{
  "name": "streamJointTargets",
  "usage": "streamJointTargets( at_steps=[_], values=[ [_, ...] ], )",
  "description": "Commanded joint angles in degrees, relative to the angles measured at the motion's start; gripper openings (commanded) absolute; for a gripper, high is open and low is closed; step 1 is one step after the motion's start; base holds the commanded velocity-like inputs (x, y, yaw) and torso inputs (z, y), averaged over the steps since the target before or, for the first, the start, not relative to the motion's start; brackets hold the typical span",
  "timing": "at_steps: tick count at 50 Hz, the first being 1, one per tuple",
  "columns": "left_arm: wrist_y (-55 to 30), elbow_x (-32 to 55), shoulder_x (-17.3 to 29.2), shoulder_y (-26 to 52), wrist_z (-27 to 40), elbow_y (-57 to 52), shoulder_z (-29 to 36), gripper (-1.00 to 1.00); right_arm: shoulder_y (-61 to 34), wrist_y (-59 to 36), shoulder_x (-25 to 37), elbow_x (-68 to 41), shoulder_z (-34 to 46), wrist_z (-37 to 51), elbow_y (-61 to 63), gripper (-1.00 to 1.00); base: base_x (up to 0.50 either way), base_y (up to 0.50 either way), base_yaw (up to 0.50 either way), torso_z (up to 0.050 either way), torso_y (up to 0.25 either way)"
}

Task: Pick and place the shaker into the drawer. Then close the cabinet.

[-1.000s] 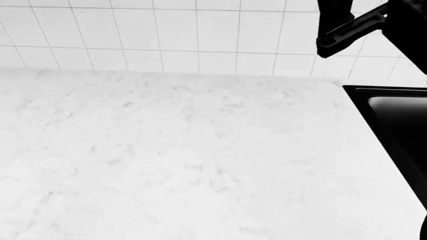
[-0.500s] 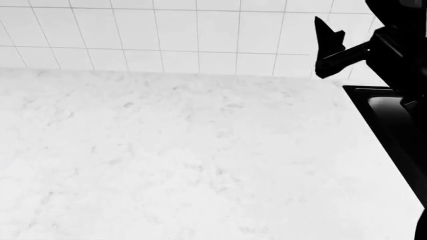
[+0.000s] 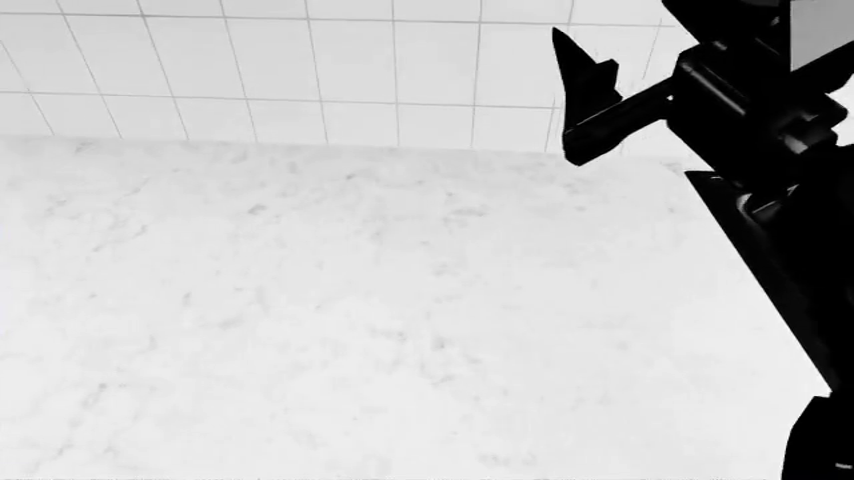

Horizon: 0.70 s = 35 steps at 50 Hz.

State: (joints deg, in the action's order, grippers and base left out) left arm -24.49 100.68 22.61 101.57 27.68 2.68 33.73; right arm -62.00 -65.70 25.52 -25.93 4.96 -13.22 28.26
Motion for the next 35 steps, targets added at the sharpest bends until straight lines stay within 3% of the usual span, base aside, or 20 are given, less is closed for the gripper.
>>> streamJointTargets(
  at_steps=[1,5,7,10,13,17,21,25,29,33,35],
  values=[
    [-51.9,23.0,13.8,-33.7,45.4,-44.6,-43.3,1.00,-2.8,-3.0,-3.0,-0.8,3.1,1.5,2.3,1.00,0.00,0.00,0.00,0.000,0.000],
    [-59.5,12.6,10.8,-43.3,40.0,-44.2,-53.0,1.00,-8.2,-8.6,-2.8,-3.5,3.0,0.6,5.9,1.00,0.00,0.00,0.00,0.000,0.000],
    [-64.4,3.9,8.5,-45.6,33.7,-44.5,-57.4,1.00,-15.9,-15.4,-3.7,-7.0,0.7,-0.1,9.2,1.00,0.00,0.00,0.00,0.000,0.000],
    [-64.4,-8.9,7.7,-48.6,22.8,-46.8,-58.7,1.00,-27.4,-24.2,-5.4,-12.9,-2.9,0.8,11.6,1.00,0.00,0.00,0.00,0.000,0.000],
    [-62.4,-15.6,7.9,-50.5,16.5,-48.1,-58.6,1.00,-36.8,-24.2,-2.1,-35.4,-3.6,16.8,7.2,1.00,0.00,0.00,0.00,0.000,0.000],
    [-60.2,-19.5,9.1,-51.4,12.8,-48.3,-58.9,1.00,-48.6,-23.9,-0.2,-59.3,-1.5,34.8,1.4,1.00,0.00,0.00,0.00,0.000,0.000],
    [-59.0,-19.5,9.9,-52.0,12.1,-48.6,-59.9,1.00,-58.6,-22.0,1.2,-73.6,2.3,45.7,-2.8,1.00,0.00,0.00,0.00,0.000,0.000],
    [-58.4,-17.9,10.4,-51.7,12.7,-48.6,-60.4,1.00,-66.9,-20.1,2.4,-80.2,5.5,50.3,-5.6,1.00,0.00,0.00,0.00,0.000,0.000],
    [-57.9,-16.6,10.6,-51.5,13.5,-48.7,-60.4,1.00,-71.7,-21.2,1.6,-71.8,5.5,44.2,-7.2,1.00,0.00,0.00,0.00,0.000,0.000],
    [-57.6,-15.4,10.9,-51.6,14.7,-48.7,-60.3,1.00,-72.9,-11.7,3.0,-39.7,13.1,20.6,-7.3,1.00,0.00,0.00,0.00,0.000,0.000],
    [-57.4,-15.0,11.1,-51.9,15.0,-48.8,-60.3,1.00,-72.5,-3.5,3.8,-26.1,18.9,15.2,-11.9,1.00,0.00,0.00,0.00,0.000,0.000]
  ],
)
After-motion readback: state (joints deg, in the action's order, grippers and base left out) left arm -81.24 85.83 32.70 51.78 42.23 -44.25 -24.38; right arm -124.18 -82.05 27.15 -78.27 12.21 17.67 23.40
